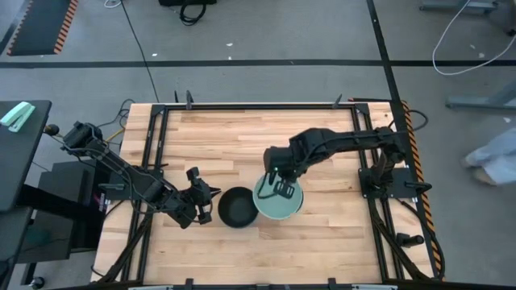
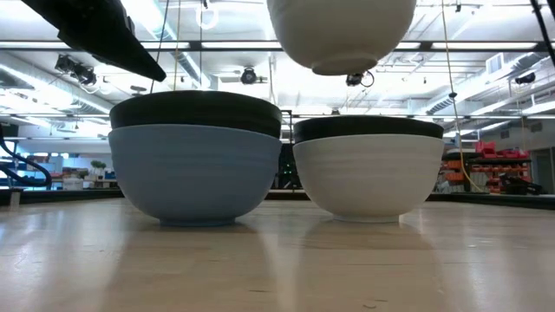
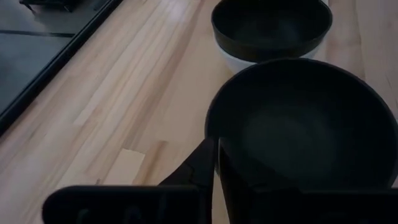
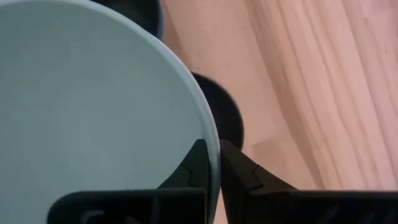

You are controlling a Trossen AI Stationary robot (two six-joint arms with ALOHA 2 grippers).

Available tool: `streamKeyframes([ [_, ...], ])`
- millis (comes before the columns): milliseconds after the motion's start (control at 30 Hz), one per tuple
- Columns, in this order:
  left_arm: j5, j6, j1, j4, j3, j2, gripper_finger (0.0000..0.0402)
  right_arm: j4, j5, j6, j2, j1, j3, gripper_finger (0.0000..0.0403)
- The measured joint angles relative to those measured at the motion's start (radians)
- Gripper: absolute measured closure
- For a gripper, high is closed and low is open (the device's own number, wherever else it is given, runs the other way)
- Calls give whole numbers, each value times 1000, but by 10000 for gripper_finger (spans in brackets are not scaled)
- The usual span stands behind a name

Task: Nest bowls inside each other
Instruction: Stack the stacked bowls on top of the right black bowl

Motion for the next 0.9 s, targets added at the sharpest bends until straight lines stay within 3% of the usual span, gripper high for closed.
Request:
streamKeyframes([
  [300,16,-30,-1,0,0,0,383,-3,44,83,0,69,-12,385],
  [600,27,-46,-1,0,0,0,371,5,45,101,-19,92,-133,385],
  [900,27,-45,-2,0,0,0,373,318,47,100,-275,30,-480,385],
])
